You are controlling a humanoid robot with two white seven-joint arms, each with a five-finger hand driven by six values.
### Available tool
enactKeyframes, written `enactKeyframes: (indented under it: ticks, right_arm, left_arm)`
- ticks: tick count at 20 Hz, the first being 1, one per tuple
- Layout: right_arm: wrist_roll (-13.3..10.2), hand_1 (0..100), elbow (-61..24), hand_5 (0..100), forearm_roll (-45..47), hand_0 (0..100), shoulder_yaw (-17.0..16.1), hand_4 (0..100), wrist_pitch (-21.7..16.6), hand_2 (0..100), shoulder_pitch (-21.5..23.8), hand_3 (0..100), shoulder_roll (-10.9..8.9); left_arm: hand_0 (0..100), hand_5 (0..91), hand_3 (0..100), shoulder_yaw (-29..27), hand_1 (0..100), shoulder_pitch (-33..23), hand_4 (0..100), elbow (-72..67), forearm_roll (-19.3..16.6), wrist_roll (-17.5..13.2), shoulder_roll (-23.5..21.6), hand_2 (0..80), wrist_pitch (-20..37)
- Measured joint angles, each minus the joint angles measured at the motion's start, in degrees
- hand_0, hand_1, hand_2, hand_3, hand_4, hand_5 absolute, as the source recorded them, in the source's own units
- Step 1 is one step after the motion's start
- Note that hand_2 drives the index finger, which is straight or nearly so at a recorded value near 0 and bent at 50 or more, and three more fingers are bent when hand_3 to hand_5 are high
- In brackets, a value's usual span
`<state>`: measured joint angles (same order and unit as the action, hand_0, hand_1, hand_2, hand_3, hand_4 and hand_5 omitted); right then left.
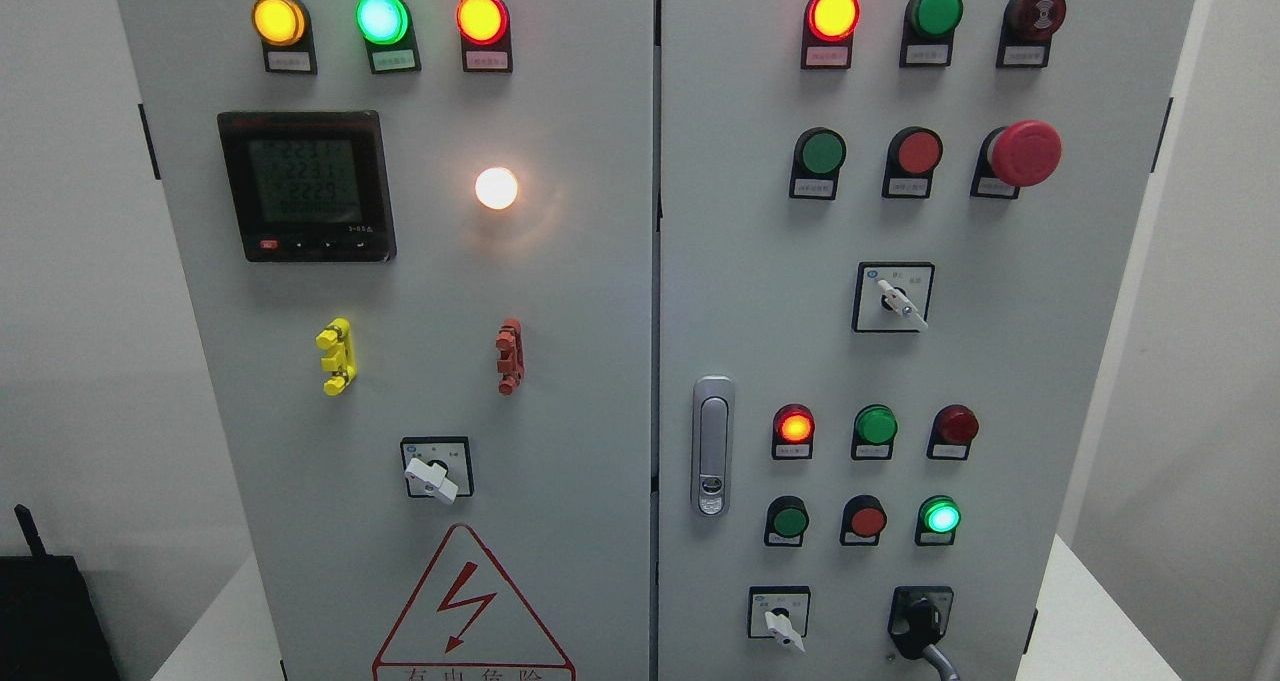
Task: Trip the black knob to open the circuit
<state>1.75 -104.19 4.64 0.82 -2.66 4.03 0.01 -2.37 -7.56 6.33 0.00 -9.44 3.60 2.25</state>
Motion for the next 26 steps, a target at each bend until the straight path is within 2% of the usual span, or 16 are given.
enactKeyframes:
  ticks: [19,26]
  right_arm:
    - [-0.58,0,0.04,100,0.1,0,-0.66,100,0.22,0,0.37,100,0.0]
    - [-0.65,0,-1.36,91,0.12,0,-0.7,95,-0.55,0,2.36,100,0.0]
  left_arm:
    - [12,0.0,0,0.0,39,0.0,0,0.0,0.0,0.0,0.0,0.0,0.03]
    - [12,0.0,0,0.0,39,0.0,0,0.0,0.0,0.0,0.0,0.0,0.03]
